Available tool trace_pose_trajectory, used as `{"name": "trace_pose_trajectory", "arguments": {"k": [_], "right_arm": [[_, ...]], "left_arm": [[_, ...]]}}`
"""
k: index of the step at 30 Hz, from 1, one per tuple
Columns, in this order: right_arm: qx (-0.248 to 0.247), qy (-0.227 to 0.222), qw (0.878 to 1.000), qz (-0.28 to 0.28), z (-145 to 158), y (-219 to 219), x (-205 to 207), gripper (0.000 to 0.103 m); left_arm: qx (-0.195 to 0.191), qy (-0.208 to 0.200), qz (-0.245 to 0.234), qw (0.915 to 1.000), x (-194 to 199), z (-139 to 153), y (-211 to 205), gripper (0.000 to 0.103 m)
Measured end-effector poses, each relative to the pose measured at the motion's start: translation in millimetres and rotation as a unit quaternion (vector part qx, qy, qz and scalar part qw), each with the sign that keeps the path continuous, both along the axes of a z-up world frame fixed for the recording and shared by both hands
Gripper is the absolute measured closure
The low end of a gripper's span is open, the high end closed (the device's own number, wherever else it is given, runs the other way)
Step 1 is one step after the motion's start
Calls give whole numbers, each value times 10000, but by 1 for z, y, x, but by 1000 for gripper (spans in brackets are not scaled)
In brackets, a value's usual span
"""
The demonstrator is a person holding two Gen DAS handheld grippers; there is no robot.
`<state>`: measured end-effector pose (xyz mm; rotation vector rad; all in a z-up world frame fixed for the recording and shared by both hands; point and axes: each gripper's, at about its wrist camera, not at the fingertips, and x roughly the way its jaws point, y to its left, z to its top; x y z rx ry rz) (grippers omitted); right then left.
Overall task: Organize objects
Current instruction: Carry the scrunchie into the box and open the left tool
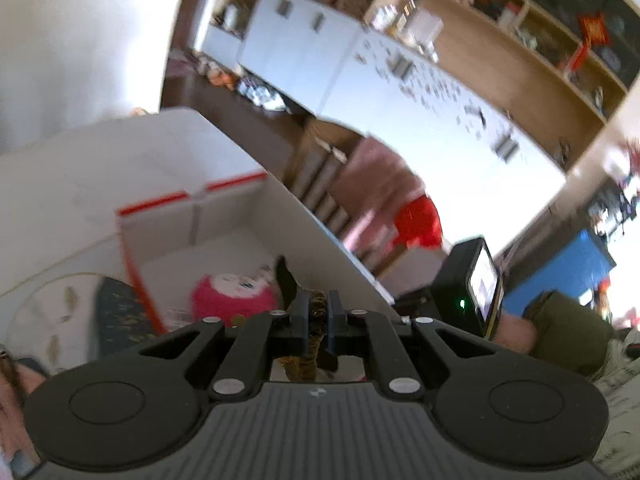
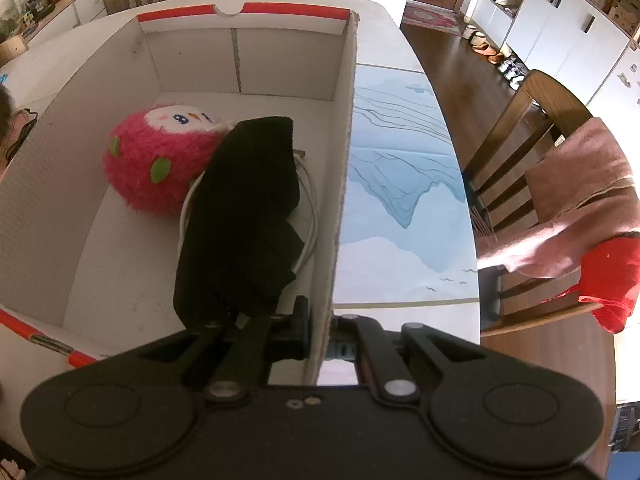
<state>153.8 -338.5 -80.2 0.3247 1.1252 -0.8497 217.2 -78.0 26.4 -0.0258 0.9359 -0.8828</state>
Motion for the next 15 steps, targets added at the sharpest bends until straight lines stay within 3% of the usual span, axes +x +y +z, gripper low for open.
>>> {"name": "trace_pose_trajectory", "arguments": {"k": [7,15], "right_arm": [[-27,30,10000,53,0,1,0,99],[-16,76,9999,128,0,0,2,98]], "left_arm": [[659,412,-253,9967,6,-52,-38,96],[1061,673,-198,9919,16,-94,-48,95]]}}
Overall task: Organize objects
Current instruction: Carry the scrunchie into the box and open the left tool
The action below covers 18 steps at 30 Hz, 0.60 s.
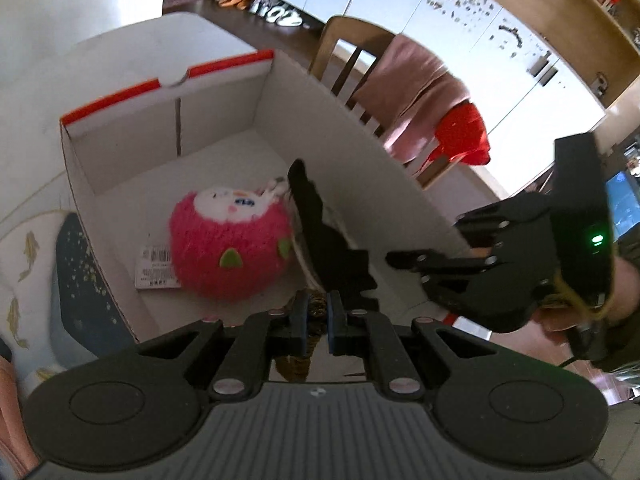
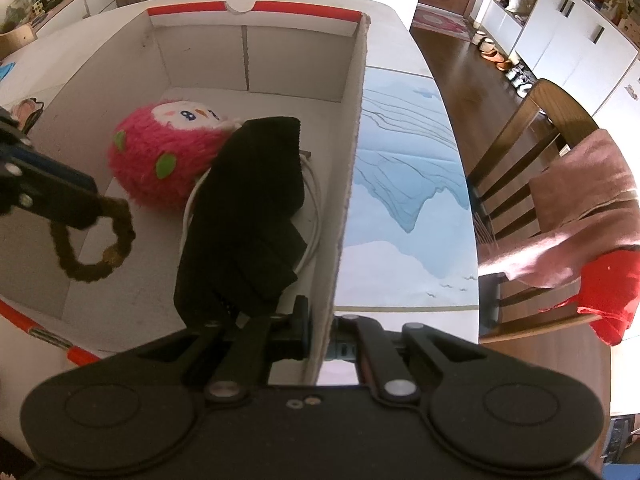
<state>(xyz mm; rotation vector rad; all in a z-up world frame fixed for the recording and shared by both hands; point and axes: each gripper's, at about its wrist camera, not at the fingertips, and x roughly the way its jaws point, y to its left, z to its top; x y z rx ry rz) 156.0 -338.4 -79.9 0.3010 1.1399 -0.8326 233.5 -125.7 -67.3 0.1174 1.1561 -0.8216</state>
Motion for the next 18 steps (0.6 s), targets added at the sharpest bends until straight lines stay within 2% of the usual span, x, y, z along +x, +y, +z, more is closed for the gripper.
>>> {"name": "trace_pose_trajectory", "arguments": {"k": [4,6,7,9,13,15,18], "right_arm": [[11,30,10000,31,0,0,1,98],[28,41,10000,49,0,0,1,98],[39,43,10000,57,0,0,1,98],[52,49,9999,71,-1,0,1,98],[72,45,9999,71,0,-1,1,98],[85,41,9999,72,0,-1,0,98],[94,53,9999,73,1,0,1,98]], "left_arm": [[160,38,38,9999,1,-10,-2,93],[106,101,92,9999,2,-15,0,90],[105,109,115,9998,1,-15,0,88],[131,74,154,9998,-1,-15,2,75],[25,47,276,9996,-5,-8,9,66],[-110,-13,283,9995,-9,2,15,55],[-240,-148,269,9992,-15,19,22,50]]}}
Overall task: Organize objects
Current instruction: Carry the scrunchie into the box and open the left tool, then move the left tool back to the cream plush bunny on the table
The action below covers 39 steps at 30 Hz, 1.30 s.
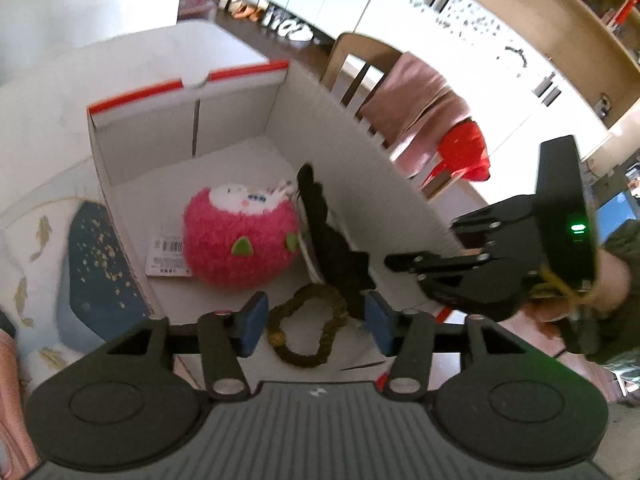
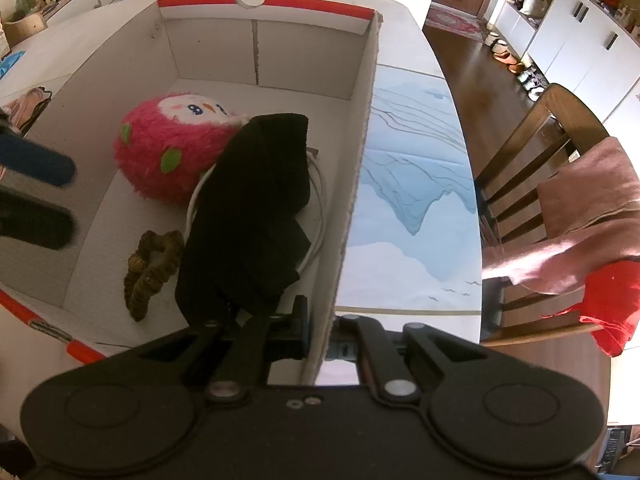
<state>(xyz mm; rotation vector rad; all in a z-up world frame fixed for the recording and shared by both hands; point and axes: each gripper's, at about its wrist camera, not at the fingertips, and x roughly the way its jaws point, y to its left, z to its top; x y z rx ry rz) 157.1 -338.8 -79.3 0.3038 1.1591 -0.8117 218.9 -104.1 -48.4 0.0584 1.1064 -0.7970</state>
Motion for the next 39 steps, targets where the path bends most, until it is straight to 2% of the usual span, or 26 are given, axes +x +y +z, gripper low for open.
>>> {"name": "trace_pose_trajectory", "arguments": {"k": [5,9,17,28,35,39], "right_arm": [[21,5,10000,3,0,0,-1,98],[38,6,10000,-1,1,-1,-1,98],[68,83,9999,30,0,-2,1,97],[49,168,9997,154,4,0,2,97],[83,154,9996,230,11,-2,1,96],[67,209,9993,300,10,-2,2,96]], "left_arm": [[-117,-245,47,9996,-12,24,13,47],[-60,-499,203,9985,-27,38,32,33],[376,-663,846,9935,-57,37,77,33],[794,-341,1673,9821,-107,-2,125,26],[1256,-142,1830,9750,-143,-29,138,24],[1346,83,1873,9730,-159,-44,138,20]]}}
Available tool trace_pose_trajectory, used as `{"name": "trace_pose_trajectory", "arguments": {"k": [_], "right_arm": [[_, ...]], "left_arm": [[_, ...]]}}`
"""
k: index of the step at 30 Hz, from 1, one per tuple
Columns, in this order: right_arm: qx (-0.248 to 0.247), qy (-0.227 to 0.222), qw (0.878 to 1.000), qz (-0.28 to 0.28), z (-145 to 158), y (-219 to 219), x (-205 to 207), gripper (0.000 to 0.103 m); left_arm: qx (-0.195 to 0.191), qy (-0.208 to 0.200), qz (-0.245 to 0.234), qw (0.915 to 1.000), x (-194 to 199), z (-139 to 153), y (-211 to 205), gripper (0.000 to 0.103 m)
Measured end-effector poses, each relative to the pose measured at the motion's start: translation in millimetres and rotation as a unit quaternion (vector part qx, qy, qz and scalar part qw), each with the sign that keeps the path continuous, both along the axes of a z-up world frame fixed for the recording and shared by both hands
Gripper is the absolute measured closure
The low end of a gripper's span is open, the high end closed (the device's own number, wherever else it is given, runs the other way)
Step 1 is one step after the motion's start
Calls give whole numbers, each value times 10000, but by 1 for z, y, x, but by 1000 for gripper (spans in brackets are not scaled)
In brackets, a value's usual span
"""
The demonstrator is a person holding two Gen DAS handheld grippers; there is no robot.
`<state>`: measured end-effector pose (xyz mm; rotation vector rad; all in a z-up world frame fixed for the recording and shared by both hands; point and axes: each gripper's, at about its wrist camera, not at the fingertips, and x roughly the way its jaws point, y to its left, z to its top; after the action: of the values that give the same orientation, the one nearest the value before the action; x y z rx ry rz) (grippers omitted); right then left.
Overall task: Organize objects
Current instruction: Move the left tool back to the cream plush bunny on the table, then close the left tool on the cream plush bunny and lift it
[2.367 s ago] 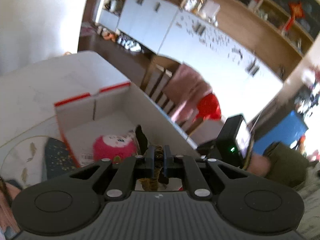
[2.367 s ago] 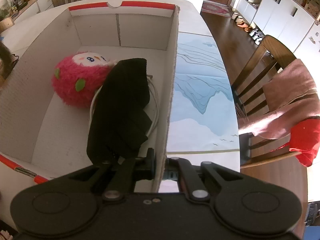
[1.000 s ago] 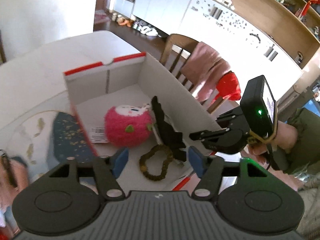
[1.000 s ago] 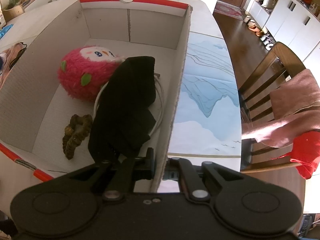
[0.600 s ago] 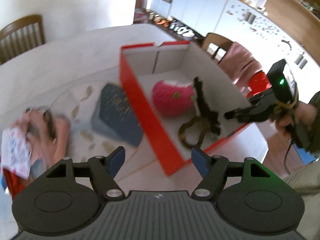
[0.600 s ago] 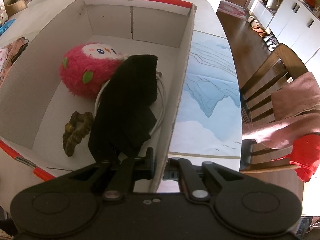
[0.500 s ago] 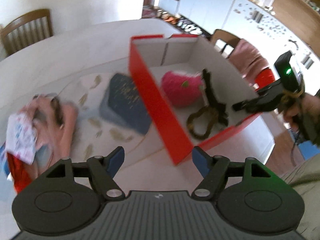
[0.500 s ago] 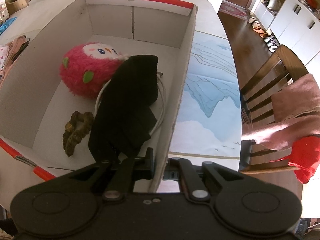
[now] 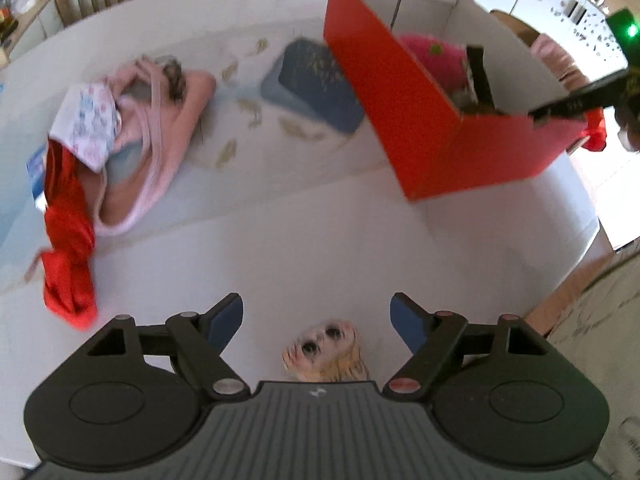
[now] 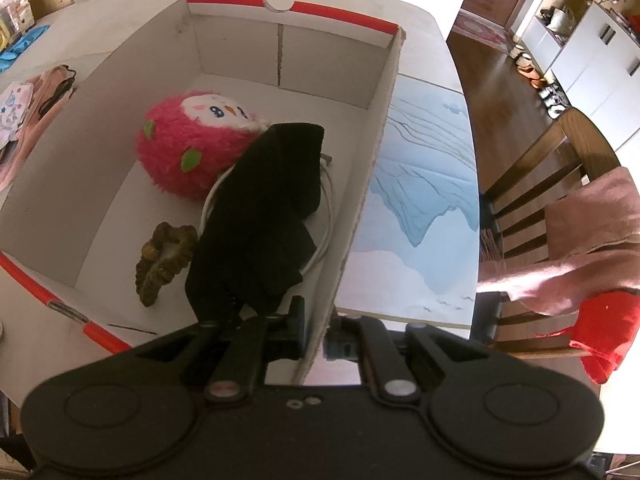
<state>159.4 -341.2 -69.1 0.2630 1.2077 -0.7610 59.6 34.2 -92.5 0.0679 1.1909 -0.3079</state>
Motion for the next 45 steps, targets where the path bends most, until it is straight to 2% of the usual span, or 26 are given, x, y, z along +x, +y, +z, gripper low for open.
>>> {"name": "trace_pose_trajectory", "arguments": {"k": [8,16,18,20,22,26,33,40,45], "right_arm": [[-18,38,10000,14,0,1,1,96],[-13,-15,10000,-48,0,1,0,95],[-5,-44,10000,-83,0,1,-1,95],[2,-67,9999,-121,1,1,-1,96],[7,-86,9998,-155,2,0,-2,96],[-25,-105,9997,-207,2,0,-2,96],[-41,-208,9991,-358,4,-3,-6,98],[-39,-281,9987,-428,4,-3,-8,98],[-40,-295,9985,-462,5,-4,-8,98]], "left_arm": [[98,321,124,9994,-14,-29,-14,17],[413,215,430,9980,-20,-42,-17,19],[462,172,473,9977,-20,-42,-18,36],[531,104,481,9974,-19,-40,-19,46],[531,95,483,9974,-18,-39,-18,53],[522,71,425,9977,-16,-38,-19,55],[298,-96,396,9987,0,-18,-21,55],[-68,-539,263,9982,33,25,-27,55],[-134,-908,-61,9958,59,58,-43,55]]}}
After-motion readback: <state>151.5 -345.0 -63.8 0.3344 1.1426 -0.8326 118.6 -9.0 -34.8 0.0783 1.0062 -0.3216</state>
